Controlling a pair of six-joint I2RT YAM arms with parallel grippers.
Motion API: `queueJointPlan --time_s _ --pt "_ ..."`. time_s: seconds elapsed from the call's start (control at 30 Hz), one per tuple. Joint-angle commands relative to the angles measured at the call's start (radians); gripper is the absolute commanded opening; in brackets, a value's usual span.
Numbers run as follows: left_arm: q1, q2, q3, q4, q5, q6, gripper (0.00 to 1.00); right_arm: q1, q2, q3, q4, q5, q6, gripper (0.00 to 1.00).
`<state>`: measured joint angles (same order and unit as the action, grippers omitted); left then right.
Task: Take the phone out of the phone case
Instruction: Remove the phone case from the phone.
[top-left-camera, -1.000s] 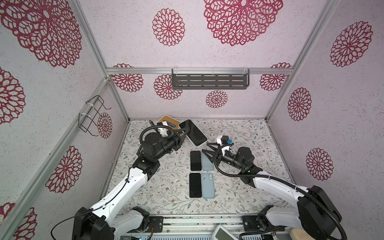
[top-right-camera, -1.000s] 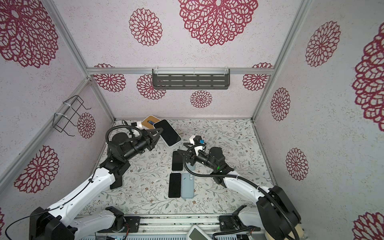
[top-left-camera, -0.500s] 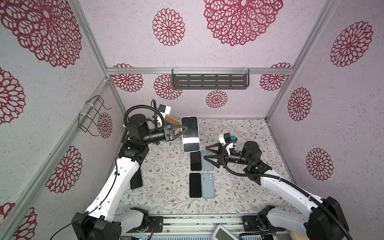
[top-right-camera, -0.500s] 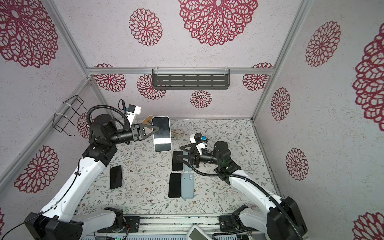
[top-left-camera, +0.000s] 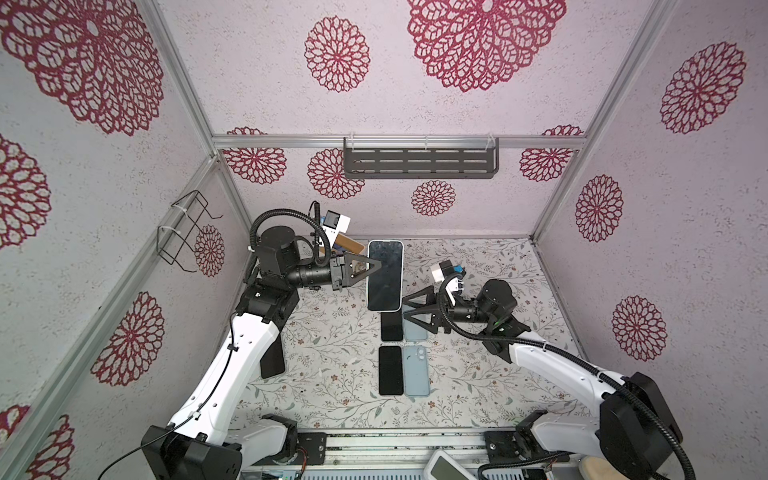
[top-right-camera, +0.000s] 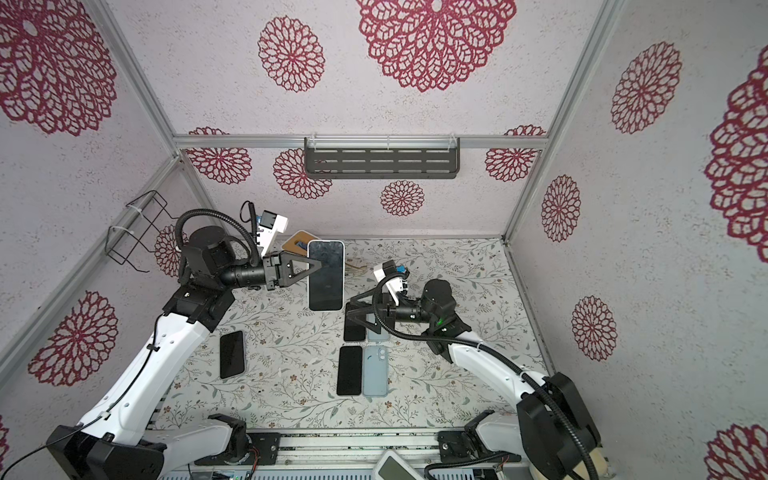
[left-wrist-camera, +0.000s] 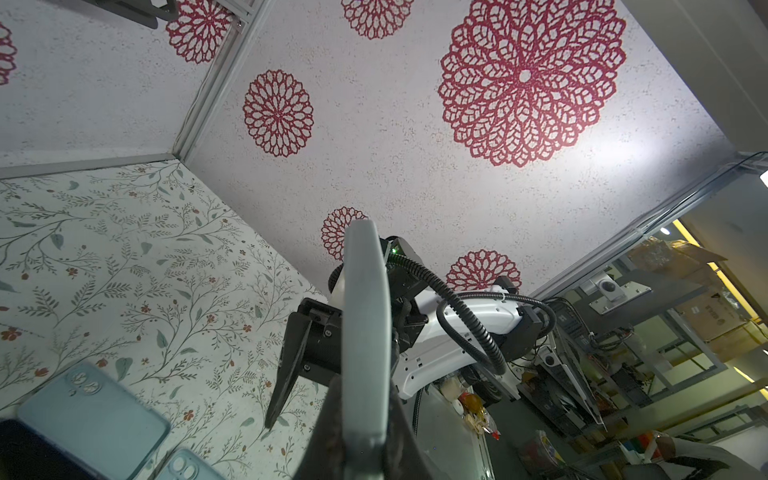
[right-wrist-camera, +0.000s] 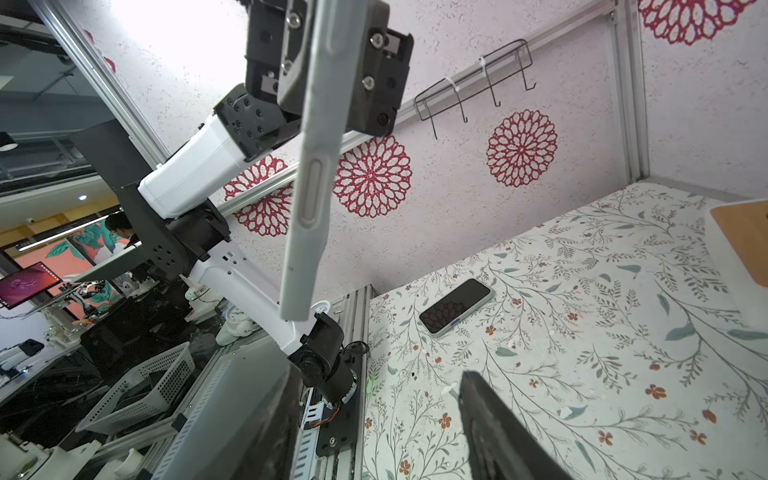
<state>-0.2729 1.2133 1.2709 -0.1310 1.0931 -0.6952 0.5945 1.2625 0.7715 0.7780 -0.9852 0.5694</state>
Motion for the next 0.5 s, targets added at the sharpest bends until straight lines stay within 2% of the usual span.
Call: queueJointPlan --time_s 0.0,0.47 --pt "-0.009 0.006 0.018 0.076 0.031 0.013 0.0 0.008 -0.005 0.044 0.077 -0.032 0.023 0.61" --pt "-0.031 0.028 0.013 0.103 0.03 -0.001 0.0 0.012 0.035 0.084 0.103 -0.049 0.047 0.47"
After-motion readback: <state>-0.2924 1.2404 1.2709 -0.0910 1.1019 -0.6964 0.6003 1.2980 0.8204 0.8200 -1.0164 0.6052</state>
